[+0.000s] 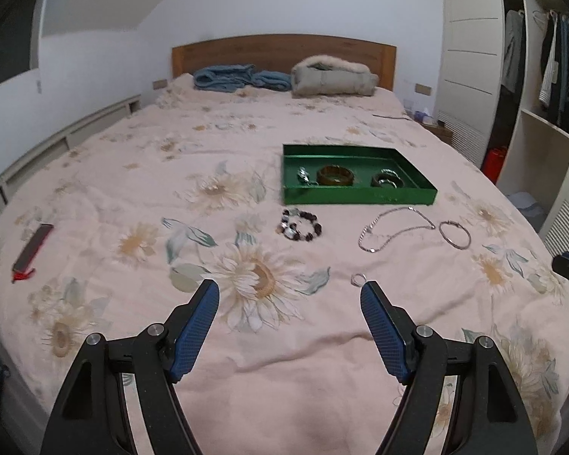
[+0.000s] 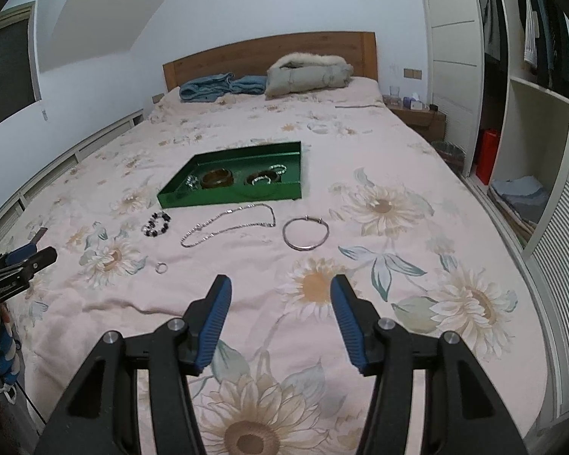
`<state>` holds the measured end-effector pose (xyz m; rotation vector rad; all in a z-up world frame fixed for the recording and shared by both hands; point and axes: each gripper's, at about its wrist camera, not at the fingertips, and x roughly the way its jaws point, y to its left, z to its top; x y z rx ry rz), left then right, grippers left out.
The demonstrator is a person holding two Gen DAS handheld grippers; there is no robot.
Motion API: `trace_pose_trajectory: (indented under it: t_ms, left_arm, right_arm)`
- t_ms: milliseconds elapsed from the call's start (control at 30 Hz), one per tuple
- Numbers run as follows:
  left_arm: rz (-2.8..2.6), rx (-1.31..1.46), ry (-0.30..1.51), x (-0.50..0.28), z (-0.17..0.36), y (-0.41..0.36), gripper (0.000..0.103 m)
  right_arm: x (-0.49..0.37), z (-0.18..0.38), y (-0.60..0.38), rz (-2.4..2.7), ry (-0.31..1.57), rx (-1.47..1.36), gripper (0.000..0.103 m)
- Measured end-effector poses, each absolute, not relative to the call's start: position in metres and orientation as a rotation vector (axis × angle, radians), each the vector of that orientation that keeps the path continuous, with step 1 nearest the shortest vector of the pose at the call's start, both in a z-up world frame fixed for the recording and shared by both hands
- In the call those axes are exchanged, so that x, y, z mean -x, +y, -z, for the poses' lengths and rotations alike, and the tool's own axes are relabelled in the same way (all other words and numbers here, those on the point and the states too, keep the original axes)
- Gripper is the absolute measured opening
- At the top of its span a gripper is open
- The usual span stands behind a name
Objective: Organize jewelry
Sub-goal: 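Withdraw both tools from the tray back toward the remaining jewelry, then grasp the silver ring with the left tool while the right tool grasps the silver bangle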
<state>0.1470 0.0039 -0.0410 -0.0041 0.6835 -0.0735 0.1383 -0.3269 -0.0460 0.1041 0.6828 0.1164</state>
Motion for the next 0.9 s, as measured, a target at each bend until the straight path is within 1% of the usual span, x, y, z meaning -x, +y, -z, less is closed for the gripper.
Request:
trace_pose_trajectory:
  t_ms: [33, 167, 400, 467, 600, 767, 900]
  left_arm:
    - [0.103, 0.006, 0.695, -0.151, 0.046, 0.003, 0.076]
    - [0.201, 0.01, 0.744, -0.169, 0.064, -0.009, 0.068]
    - [0.315, 0.018, 0.817, -0.204, 0.095, -0.035, 0.06]
    - [0.343, 0.015, 0.833, -0.214, 0.101, -0.044, 0.054]
    - [0.348, -0.008, 0.864, -0.235, 0.115, -0.058, 0.049]
    - [0.33, -0.026, 0.914, -0.259, 0.134, -0.069, 0.039]
    - [0.305, -0.039, 0.937, -0.269, 0.145, -0.073, 0.035]
  right_arm:
    - [-0.142, 0.049, -0.328, -0.117, 0.689, -0.108, 0.053]
    - [-0.16, 0.065, -0.333, -0.111, 0.717, -0.123, 0.053]
    - [-0.197, 0.092, -0.34, -0.108, 0.765, -0.128, 0.053]
    - [-0.207, 0.099, -0.343, -0.109, 0.774, -0.132, 0.053]
    - [-0.232, 0.111, -0.349, -0.113, 0.789, -0.137, 0.053]
    - [-0.267, 0.123, -0.354, -0.125, 0.81, -0.151, 0.053]
    - [-0.305, 0.131, -0.355, -0.123, 0.844, -0.121, 0.053]
